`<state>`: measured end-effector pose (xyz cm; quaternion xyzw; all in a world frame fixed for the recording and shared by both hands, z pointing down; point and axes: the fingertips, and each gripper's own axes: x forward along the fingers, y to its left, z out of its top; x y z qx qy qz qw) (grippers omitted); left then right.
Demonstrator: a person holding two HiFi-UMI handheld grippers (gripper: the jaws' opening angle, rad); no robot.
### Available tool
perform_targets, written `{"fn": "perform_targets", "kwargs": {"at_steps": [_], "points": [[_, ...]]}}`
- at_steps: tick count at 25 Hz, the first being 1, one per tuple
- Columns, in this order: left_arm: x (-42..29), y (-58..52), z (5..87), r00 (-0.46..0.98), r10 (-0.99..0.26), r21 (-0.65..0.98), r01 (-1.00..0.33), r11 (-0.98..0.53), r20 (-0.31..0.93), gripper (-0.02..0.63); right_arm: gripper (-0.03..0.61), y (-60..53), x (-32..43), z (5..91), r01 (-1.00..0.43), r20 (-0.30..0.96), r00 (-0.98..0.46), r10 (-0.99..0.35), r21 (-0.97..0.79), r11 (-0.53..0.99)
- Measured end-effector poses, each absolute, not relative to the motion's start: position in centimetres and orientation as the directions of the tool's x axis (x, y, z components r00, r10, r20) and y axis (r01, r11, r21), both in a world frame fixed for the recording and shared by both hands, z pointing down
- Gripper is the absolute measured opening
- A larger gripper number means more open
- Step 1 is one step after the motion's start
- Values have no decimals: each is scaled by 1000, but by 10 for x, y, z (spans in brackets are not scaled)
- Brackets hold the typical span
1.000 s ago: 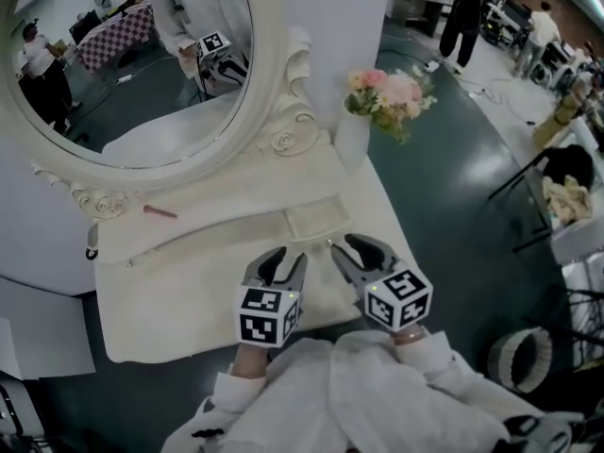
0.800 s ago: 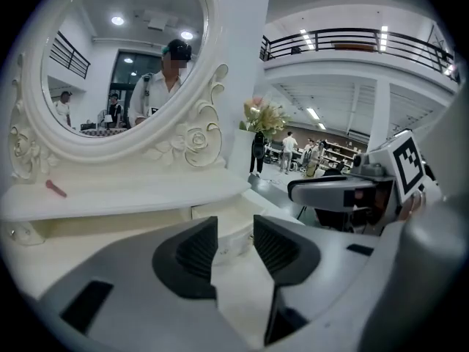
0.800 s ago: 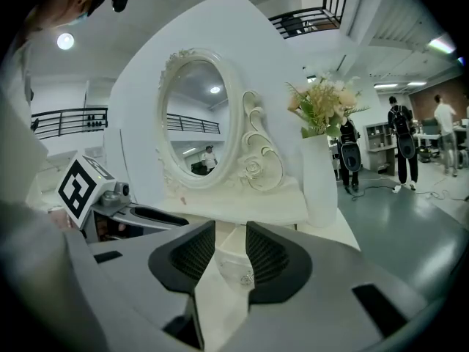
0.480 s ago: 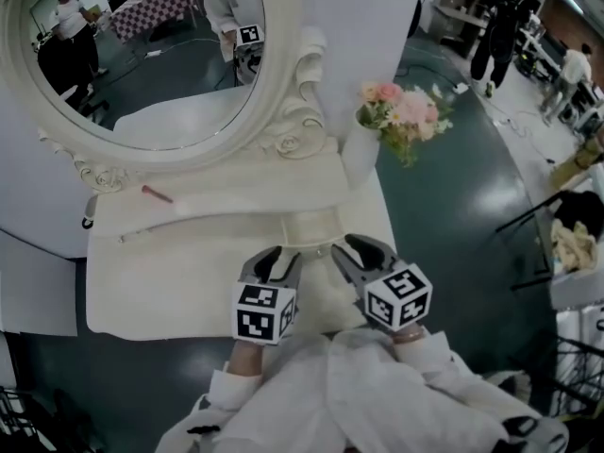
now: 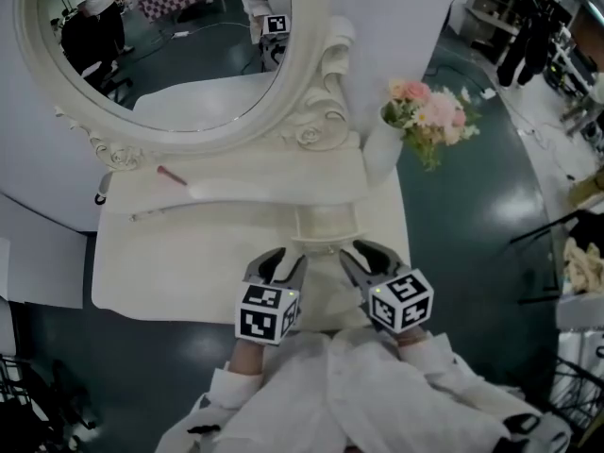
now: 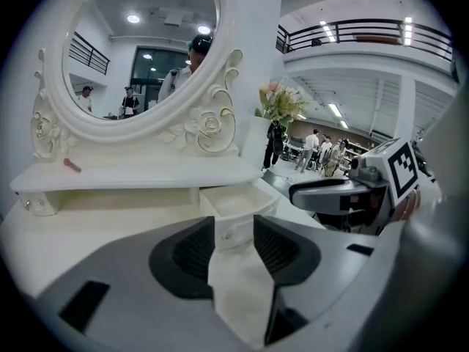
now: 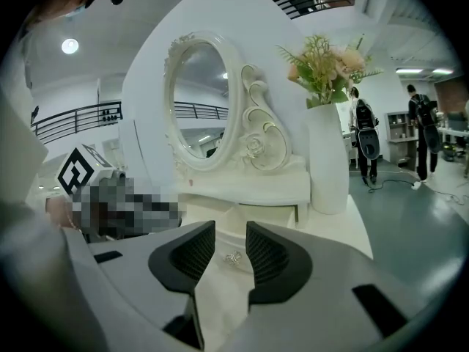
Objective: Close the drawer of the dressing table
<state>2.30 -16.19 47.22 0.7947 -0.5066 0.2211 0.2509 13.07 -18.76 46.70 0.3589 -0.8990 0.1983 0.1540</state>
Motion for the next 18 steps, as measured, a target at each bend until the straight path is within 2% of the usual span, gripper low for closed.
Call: {"fn": "perform_targets", "kwargs": {"at_steps": [11,18], "points": [[18,-159,484,428,-659,191,-895,-402,618,153,127,-183,138,492,-741,488,-652,-580,-249,624],[23,-158,492,468,-612,176,-862,-476,638,192,134,-182,144,498,-762,524,-623,-581,-239,602]]}}
